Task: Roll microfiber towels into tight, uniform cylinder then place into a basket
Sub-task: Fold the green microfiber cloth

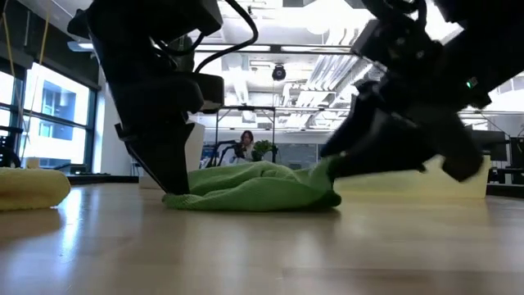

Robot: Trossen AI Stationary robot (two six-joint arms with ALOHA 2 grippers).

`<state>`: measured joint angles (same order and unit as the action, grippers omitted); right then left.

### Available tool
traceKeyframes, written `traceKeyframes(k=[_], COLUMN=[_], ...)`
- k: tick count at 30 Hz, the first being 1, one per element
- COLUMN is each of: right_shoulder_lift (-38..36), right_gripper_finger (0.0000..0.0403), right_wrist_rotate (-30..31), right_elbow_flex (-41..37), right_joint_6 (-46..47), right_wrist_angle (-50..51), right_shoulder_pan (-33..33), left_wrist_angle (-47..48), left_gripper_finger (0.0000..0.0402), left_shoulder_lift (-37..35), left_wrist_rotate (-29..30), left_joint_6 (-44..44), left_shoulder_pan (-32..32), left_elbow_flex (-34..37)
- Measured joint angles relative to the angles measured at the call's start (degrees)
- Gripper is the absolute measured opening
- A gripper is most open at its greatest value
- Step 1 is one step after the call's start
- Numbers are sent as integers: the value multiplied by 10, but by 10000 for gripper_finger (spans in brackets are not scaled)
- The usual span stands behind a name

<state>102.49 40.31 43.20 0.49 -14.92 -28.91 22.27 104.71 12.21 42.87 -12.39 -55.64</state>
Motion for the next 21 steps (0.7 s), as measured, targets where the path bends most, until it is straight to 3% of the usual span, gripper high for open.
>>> traceKeyframes(k=[7,11,16,21], right_shoulder_lift=[-17,-17,-20,-46], right_gripper_finger=[227,227,227,227], right_wrist_rotate=[121,132,134,108], right_elbow_flex=[0,0,0,1], right_joint_6=[-105,-120,-104,-2], right_wrist_angle=[-143,-201,-185,-98], right_shoulder_pan=[7,34,54,-7], left_wrist_angle=[-6,-11,-11,-10], left_gripper_finger=[130,130,130,130], left_shoulder_lift=[1,1,1,1], left_wrist_rotate=[27,31,34,34], left_joint_6=[5,9,27,27], left_shoulder_pan=[-20,-28,-32,-37], left_elbow_flex=[0,0,0,0])
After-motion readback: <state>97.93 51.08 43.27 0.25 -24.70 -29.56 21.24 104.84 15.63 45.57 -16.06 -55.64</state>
